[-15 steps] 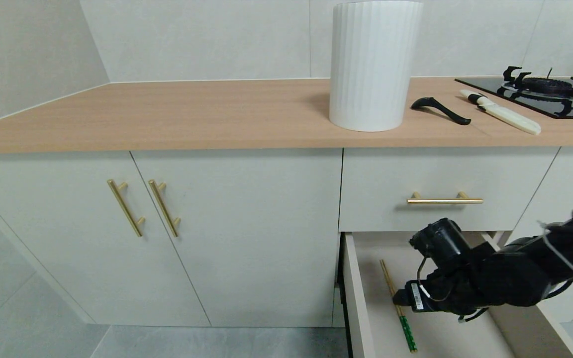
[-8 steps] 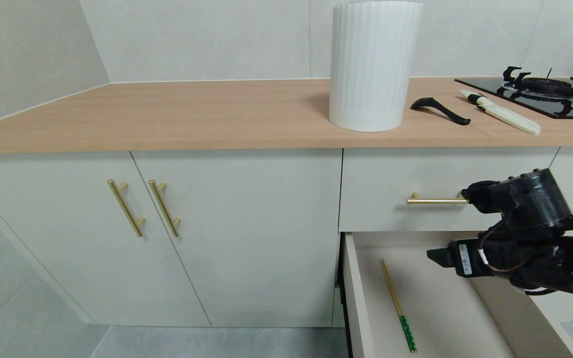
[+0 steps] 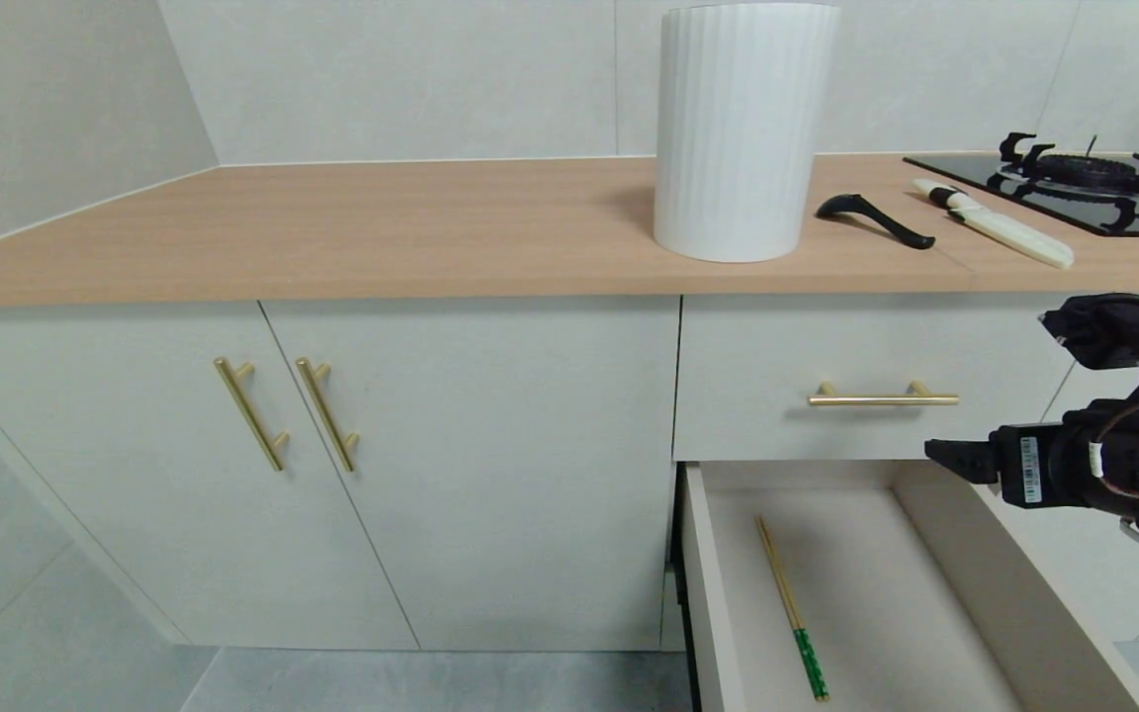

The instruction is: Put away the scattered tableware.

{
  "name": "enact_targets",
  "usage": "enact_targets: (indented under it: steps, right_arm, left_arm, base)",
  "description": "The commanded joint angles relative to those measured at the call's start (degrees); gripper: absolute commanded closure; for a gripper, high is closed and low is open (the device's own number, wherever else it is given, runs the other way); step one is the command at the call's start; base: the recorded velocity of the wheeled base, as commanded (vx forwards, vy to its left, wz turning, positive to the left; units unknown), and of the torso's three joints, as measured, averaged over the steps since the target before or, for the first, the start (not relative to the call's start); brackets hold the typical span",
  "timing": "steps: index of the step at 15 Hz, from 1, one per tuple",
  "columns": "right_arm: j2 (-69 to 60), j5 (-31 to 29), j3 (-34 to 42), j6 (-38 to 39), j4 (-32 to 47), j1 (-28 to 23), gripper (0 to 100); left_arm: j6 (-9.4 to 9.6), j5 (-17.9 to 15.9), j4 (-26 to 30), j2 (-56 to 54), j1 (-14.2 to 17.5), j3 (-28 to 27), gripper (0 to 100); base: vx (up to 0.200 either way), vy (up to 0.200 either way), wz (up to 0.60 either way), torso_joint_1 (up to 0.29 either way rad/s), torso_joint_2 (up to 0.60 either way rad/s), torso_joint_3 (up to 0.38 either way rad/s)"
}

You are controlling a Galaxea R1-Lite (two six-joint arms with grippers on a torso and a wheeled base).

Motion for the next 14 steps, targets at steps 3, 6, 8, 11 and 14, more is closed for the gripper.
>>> enact_targets:
  steps: [3, 6, 8, 11, 14]
  right_arm:
    - [-0.92, -0.01, -0.06, 0.02, -0.04, -0.12, 0]
    - [-0.75, -0.01, 0.03, 0.02, -0.04, -0.12, 0]
    - [-0.66, -0.01, 0.03, 0.02, -0.04, -0.12, 0]
    - [-0.66, -0.01, 0.21, 0.02, 0.05, -0.12, 0]
    - [-0.75, -0.01, 0.3, 0.02, -0.04, -0.12, 0]
  left_arm:
    - [0.0, 0.0, -0.01, 0.09, 0.0, 0.0, 0]
    - [0.0, 0.0, -0.01, 0.09, 0.0, 0.0, 0]
    - [0.0, 0.0, -0.01, 0.09, 0.0, 0.0, 0]
    - [0.0, 0.0, -0.01, 0.09, 0.0, 0.0, 0]
    - [0.0, 0.0, -0.01, 0.09, 0.0, 0.0, 0]
  base:
    - [0.0, 0.0, 0.0, 0.0, 0.0, 0.0]
    - [0.0, 0.0, 0.0, 0.011, -0.05, -0.035]
    - [0.0, 0.0, 0.0, 0.066, -0.28, -0.246]
    - [0.0, 0.0, 0.0, 0.119, -0.36, -0.303]
    - [0.0, 0.0, 0.0, 0.048, -0.23, -0.121]
